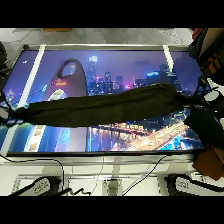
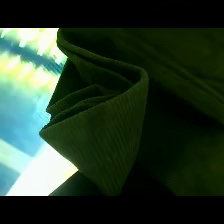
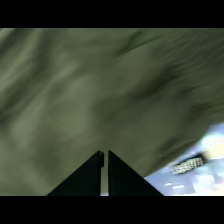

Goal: Fold the clothes and pants, and hang the long-sleeved shirts on hangers.

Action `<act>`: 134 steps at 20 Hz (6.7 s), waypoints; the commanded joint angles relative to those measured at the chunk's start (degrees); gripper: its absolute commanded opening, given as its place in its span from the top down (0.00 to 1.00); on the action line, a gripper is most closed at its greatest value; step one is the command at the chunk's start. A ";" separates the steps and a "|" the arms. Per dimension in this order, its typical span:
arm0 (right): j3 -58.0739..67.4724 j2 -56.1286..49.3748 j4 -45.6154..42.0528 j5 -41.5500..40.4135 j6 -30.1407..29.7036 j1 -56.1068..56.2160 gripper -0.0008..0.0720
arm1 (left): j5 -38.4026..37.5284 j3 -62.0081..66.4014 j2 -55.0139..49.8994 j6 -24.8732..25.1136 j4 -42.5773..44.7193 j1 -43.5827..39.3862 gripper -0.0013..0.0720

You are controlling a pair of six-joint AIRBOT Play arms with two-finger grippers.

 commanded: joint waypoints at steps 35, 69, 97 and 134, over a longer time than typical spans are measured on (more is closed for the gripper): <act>0.07 3.13 8.35 -16.46 -4.33 29.79 0.94 | 1.88 4.20 -13.77 39.85 -51.84 14.38 0.95; 45.46 -35.15 0.79 5.27 7.34 38.45 0.94 | -6.01 14.43 -4.33 40.02 -66.07 -34.49 0.95; 45.46 -17.75 -8.24 23.41 -0.46 9.18 0.93 | -23.78 8.94 -17.68 42.56 -42.38 -11.32 0.04; 24.02 -20.94 -0.35 -8.20 -4.09 41.00 0.94 | -45.59 44.92 -1.11 12.96 -9.70 -24.61 0.95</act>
